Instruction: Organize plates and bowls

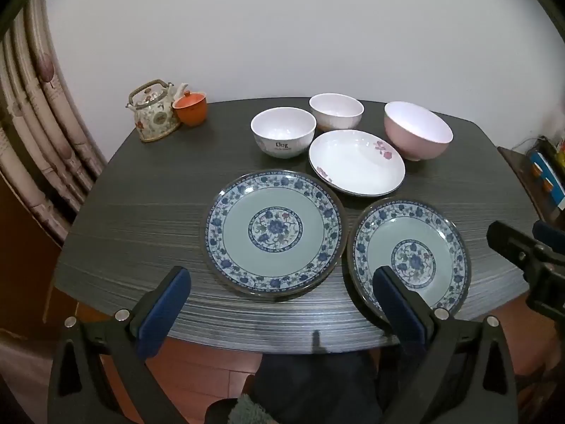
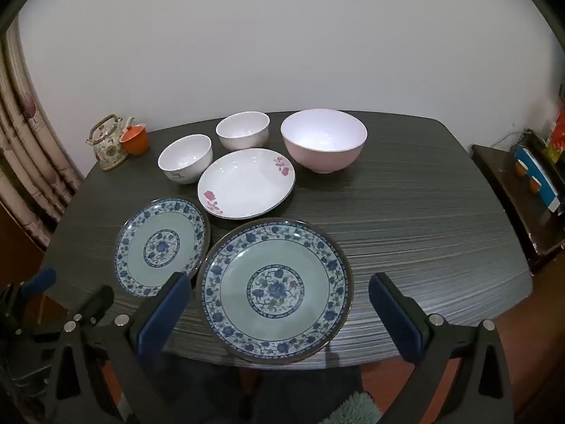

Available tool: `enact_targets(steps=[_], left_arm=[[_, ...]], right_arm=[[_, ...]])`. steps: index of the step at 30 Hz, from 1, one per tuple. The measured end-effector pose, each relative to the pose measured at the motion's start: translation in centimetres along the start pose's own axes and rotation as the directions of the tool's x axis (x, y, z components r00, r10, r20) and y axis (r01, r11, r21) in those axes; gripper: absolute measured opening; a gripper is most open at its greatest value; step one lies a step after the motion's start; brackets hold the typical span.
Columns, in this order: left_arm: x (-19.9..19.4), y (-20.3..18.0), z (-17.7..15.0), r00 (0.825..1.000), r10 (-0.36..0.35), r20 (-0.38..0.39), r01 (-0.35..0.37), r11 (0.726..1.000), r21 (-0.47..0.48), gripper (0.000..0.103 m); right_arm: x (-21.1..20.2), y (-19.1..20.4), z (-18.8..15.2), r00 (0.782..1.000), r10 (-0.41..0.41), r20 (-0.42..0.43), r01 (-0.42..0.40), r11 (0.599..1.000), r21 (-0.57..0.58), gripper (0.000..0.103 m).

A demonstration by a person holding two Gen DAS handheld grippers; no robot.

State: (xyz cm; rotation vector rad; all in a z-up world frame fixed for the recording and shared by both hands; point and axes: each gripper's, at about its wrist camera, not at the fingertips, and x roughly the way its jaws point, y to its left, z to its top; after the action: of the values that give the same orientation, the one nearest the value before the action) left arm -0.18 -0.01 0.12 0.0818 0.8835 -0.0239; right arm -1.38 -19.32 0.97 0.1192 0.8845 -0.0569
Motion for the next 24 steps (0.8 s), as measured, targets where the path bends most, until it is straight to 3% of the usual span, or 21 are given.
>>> enact_targets(steps=[3,7,14,24], left_arm=[[0.9,0.0,0.3,0.998,-0.013,-0.056,0.013,1.0,-0.007,0.102],[1.6,-0.1,-0.1,0.998,-0.005,-0.07,0.003,0.999,-0.032,0.102],[1.7,-0.1,-0.5,0.998,-0.023,-0.054,0.023,1.0,0.0,0.102],[2.1,0.6,-1.0,0.997,-0.044,-0.062,0.041,0.998,-0.038,0.101]], right_arm=[[-0.1,0.5,-0.5,0.999,-0.026,0.021,0.027,0.999,-0.019,0.103],[0.4,0.5,-0.2,1.0,-0.011,-0.002,0.011,1.0,-0.011,0.103],[0.1,1.0,-0.7,1.0,-0.011,0.013,0.011,1.0,-0.022,0.103],[0.0,1.2,-0.3,1.0,-0.004,0.012,0.004,1.0,-0.026,0.103]])
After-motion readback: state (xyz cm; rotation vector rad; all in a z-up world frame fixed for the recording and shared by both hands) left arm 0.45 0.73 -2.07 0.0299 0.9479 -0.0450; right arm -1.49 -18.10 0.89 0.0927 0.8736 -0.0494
